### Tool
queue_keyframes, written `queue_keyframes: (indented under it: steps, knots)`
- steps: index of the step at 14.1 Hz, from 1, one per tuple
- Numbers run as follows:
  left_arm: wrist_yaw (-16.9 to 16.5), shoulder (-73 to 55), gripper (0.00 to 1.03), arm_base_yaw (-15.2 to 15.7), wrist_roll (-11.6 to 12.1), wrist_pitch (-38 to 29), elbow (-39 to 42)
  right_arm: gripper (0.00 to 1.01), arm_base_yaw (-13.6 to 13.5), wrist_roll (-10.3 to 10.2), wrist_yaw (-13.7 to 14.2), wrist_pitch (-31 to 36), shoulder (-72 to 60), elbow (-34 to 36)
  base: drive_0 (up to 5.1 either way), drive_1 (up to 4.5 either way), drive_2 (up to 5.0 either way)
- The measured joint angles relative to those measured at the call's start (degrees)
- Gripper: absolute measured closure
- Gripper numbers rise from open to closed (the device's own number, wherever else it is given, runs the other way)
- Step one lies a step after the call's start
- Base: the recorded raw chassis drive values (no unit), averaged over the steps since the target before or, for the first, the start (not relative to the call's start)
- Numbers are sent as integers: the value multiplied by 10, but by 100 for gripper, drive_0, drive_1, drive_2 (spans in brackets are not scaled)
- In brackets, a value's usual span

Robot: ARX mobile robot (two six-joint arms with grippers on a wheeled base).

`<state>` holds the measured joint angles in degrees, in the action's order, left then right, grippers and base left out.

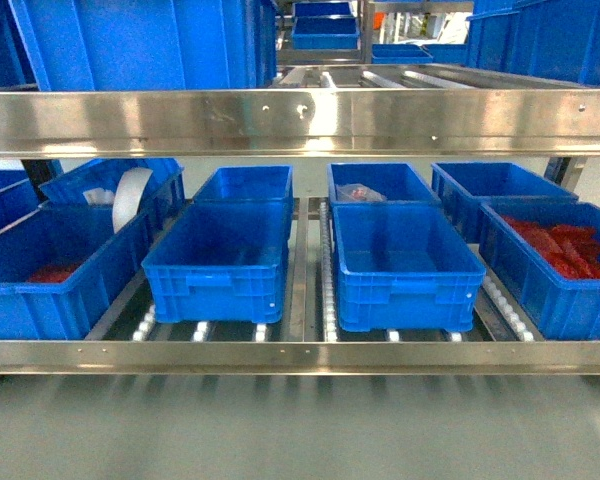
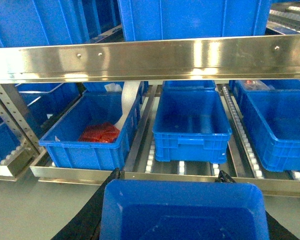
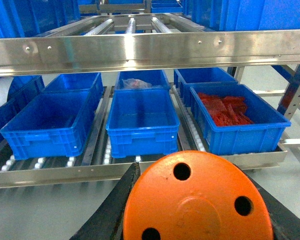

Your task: Sort blue parts and orange caps into right shelf containers

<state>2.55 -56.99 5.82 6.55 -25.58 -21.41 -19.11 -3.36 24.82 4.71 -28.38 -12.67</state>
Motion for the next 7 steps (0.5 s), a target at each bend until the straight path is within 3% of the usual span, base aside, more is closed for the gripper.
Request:
queue_keyframes:
  steps: [7]
  knots:
    - [0,0,59,0,0,0,0,58,0,0,0,0,0,0,12,442,-418]
